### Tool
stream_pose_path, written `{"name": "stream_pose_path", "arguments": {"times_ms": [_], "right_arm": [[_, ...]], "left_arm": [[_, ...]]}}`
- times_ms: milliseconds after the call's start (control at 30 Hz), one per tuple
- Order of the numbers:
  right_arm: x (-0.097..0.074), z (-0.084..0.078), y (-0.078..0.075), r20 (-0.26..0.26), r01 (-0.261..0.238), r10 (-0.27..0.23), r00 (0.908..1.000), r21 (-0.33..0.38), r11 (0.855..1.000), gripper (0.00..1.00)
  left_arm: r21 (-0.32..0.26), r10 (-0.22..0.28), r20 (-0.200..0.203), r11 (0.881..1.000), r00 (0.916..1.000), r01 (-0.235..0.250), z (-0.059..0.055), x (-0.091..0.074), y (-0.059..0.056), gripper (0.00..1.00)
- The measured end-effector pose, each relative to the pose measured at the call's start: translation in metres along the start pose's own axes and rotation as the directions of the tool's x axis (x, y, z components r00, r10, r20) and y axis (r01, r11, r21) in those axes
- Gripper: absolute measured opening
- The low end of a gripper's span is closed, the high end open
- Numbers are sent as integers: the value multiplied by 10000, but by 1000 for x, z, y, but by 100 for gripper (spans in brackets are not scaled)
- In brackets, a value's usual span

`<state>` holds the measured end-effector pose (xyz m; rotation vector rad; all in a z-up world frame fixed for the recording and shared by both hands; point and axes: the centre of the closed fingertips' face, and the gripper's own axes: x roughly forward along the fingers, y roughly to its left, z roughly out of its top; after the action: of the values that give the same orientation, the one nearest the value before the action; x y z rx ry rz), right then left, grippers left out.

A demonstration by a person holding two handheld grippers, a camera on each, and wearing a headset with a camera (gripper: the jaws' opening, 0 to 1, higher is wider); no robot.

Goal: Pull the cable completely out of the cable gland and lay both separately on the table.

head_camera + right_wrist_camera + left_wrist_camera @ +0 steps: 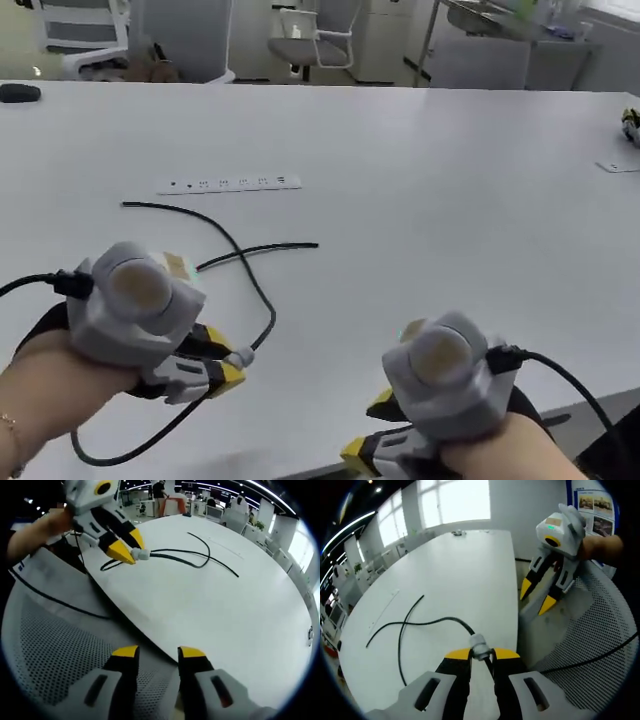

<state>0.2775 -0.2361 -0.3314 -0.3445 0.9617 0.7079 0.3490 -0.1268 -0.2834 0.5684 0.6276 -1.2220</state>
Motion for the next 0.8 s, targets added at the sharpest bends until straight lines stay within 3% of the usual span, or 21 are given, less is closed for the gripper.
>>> {"name": "stream_pose_path", "arguments": {"times_ms": [67, 200, 300, 433, 533, 600, 700, 767, 800], "right_arm": [[0, 0, 0, -22, -27, 27, 10000, -46, 10000, 31], [1, 0, 2, -180, -96, 90, 9998, -353, 9993, 32], [1, 1, 4, -236, -173, 157, 9996, -696, 9974, 33], [1, 5, 7, -415, -777, 742, 9964, -900, 9929, 35], [1, 17, 9, -354, -1226, 1190, 9923, -1266, 9843, 35], [0, 32, 16, -268, -1696, 1675, 9855, -1802, 9689, 34], [-1, 57, 24, 27, -1948, 2011, 9796, -2352, 9522, 34], [0, 77, 36, 245, -2302, 2477, 9685, -2910, 9286, 33], [1, 87, 45, 281, -2573, 2815, 9592, -3266, 9095, 32]], "left_arm": [[312, 109, -164, 9995, 9998, -104, -3, -8, 0, 17], [1396, 476, -867, 9896, 9951, -352, -17, -24, 1, 17], [1823, 580, -1038, 9825, 9929, -383, -21, -32, -2, 17], [2445, 599, -1145, 9692, 9916, -303, -27, -42, -9, 17], [2839, 524, -1224, 9587, 9911, -156, -30, -50, -16, 17], [3082, 536, -1294, 9513, 9901, -112, -33, -55, -19, 17], [3456, 578, -1394, 9384, 9886, -61, -38, -62, -22, 17], [3551, 701, -1577, 9348, 9850, -97, -43, -66, -22, 17], [3672, 742, -1649, 9301, 9835, -86, -46, -68, -22, 17]]}}
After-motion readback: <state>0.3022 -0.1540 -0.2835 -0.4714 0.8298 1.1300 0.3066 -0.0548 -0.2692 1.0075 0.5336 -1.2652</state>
